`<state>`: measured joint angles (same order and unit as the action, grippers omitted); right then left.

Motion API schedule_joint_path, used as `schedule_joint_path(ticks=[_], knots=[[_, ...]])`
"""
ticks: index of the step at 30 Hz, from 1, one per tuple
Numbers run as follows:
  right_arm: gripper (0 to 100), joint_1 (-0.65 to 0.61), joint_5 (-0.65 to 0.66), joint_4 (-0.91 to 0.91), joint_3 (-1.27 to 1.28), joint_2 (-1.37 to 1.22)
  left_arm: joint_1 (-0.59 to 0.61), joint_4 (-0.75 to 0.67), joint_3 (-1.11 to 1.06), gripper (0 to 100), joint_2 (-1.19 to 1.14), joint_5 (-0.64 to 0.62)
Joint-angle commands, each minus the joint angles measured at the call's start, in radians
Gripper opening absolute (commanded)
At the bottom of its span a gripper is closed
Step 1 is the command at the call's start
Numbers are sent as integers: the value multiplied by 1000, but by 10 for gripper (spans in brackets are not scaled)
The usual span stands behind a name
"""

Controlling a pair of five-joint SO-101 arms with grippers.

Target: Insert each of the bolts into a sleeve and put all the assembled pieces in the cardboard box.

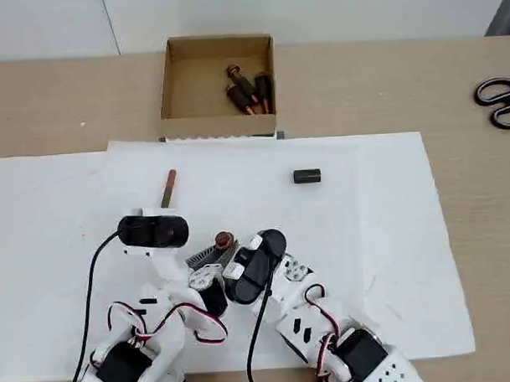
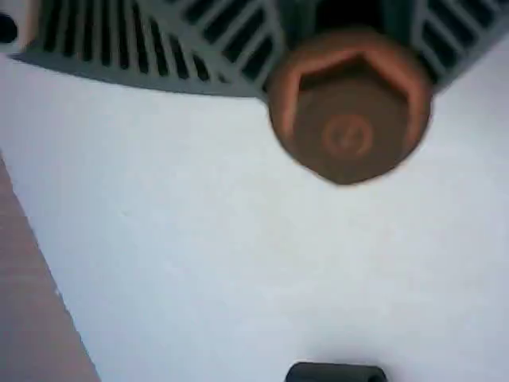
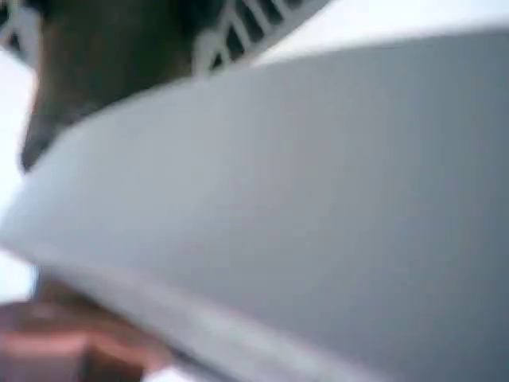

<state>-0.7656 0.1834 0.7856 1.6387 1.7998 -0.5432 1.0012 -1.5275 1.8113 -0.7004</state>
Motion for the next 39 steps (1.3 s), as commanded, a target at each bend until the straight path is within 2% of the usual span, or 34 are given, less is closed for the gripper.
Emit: schedule_joint_path(ticks=[1, 6, 9, 17, 25, 35, 37, 39], knots=[[2, 1, 9, -33, -14, 12, -11, -9, -4, 32, 0, 12], [2, 1, 9, -33, -12, 12, -11, -12, -2, 229, 0, 12], [2, 1, 9, -33, -14, 12, -11, -9, -1, 286, 0, 20], [2, 2, 8, -31, -8, 12, -6, -9, 62, 286, 0, 26], [2, 2, 8, -31, 17, 12, 129, -12, 73, 286, 0, 117], [2, 2, 8, -31, 17, 12, 138, -14, 81, 286, 0, 121], [2, 2, 8, -31, 17, 12, 147, -14, 81, 269, 0, 124], [2, 2, 8, -31, 17, 12, 180, -17, 76, 212, 0, 127]])
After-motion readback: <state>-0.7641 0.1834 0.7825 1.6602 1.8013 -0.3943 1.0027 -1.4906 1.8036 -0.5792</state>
